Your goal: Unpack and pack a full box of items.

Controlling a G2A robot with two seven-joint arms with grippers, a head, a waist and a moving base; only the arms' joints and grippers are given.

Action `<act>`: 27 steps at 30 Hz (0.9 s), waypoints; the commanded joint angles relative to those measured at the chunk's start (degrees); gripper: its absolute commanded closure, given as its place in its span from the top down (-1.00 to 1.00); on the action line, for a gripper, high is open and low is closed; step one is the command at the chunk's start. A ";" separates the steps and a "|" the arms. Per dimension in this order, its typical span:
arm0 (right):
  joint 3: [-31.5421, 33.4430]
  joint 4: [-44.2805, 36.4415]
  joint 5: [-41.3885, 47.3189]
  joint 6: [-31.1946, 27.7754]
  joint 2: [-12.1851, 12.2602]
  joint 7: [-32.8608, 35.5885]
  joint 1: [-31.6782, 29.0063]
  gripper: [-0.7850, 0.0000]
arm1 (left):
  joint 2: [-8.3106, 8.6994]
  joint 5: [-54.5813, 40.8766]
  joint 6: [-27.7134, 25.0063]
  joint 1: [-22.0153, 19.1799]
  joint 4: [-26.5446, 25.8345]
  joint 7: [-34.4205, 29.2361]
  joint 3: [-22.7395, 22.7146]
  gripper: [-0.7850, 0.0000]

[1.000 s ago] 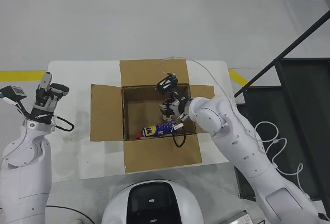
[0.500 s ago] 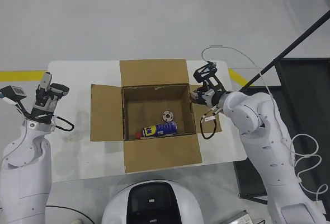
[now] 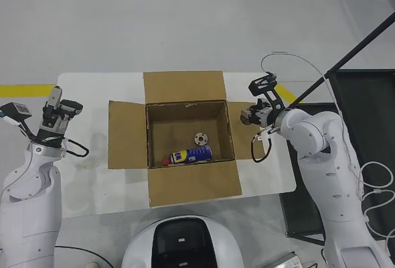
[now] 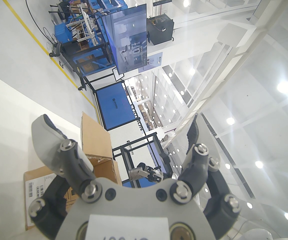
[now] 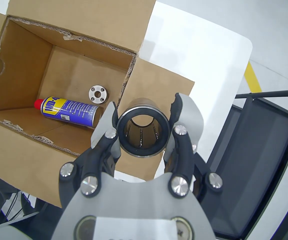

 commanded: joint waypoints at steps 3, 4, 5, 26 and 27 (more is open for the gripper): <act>0.00 0.00 0.00 0.00 0.00 0.00 0.00 -1.00 | 0.00 0.00 0.00 0.00 0.00 0.00 0.00 1.00; 0.00 0.00 0.00 0.00 0.00 0.00 0.00 -1.00 | 0.00 0.00 0.00 0.00 0.00 0.00 0.00 1.00; 0.00 0.00 0.00 0.00 0.00 0.00 0.00 -1.00 | 0.00 0.00 0.00 0.00 0.00 0.00 0.00 1.00; 6.74 14.29 -6.16 0.96 1.24 -8.94 0.23 -1.00 | 0.00 0.00 0.00 0.00 0.00 0.00 0.00 1.00; 6.36 16.20 -6.45 1.05 1.21 -9.88 0.56 -1.00 | 0.00 0.00 0.00 0.00 0.00 0.00 0.00 1.00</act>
